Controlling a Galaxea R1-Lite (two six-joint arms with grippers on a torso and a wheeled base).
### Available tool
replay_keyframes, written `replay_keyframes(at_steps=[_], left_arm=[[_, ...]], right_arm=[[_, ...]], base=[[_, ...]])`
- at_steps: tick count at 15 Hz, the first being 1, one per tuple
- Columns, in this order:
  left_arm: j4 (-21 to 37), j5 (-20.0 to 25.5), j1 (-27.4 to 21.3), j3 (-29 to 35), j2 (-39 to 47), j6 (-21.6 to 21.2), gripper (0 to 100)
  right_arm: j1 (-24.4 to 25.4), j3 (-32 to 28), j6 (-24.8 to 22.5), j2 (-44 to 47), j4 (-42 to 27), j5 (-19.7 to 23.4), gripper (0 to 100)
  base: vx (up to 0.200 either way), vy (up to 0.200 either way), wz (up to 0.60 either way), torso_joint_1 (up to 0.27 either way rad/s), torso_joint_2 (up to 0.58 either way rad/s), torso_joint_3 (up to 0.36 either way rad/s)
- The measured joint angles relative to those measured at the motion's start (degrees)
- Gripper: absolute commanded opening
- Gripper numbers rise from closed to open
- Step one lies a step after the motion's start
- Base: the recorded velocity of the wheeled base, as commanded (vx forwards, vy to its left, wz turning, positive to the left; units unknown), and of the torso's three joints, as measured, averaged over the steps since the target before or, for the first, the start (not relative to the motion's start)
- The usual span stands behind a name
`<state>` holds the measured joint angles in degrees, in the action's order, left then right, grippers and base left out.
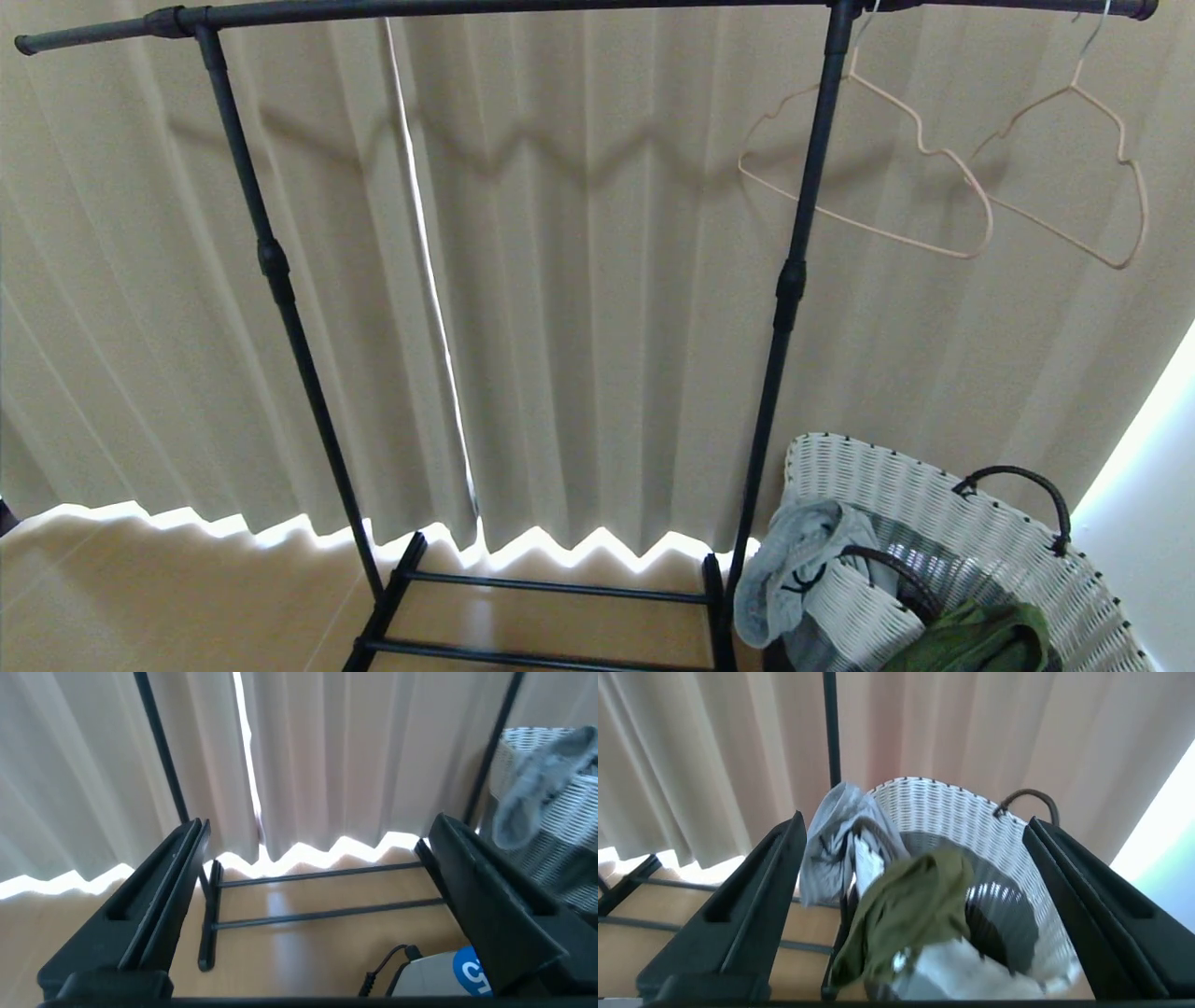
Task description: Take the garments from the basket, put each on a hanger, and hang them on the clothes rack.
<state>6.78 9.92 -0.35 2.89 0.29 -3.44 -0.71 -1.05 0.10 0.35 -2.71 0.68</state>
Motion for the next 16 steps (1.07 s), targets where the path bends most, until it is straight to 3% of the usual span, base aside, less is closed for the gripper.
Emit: replay_keyframes(at_steps=[8,13,16], left_arm=[[0.0,0.0,0.0,0.0,0.0,0.0,100],[0.0,0.0,0.0,0.0,0.0,0.0,100],[0.0,0.0,0.1,0.0,0.0,0.1,100]], right_arm=[[0.0,0.0,-0.1,0.0,0.0,0.0,100],[-0.1,0.0,-0.1,0.0,0.0,0.0,100],[0.0,0.0,0.0,0.0,0.0,0.0,100]], base=[[0.0,0.0,0.0,0.0,0.0,0.0],[0.0,-0.2,0.0,0.004,0.0,0.003],[0.0,0.0,0.0,0.0,0.0,0.0]])
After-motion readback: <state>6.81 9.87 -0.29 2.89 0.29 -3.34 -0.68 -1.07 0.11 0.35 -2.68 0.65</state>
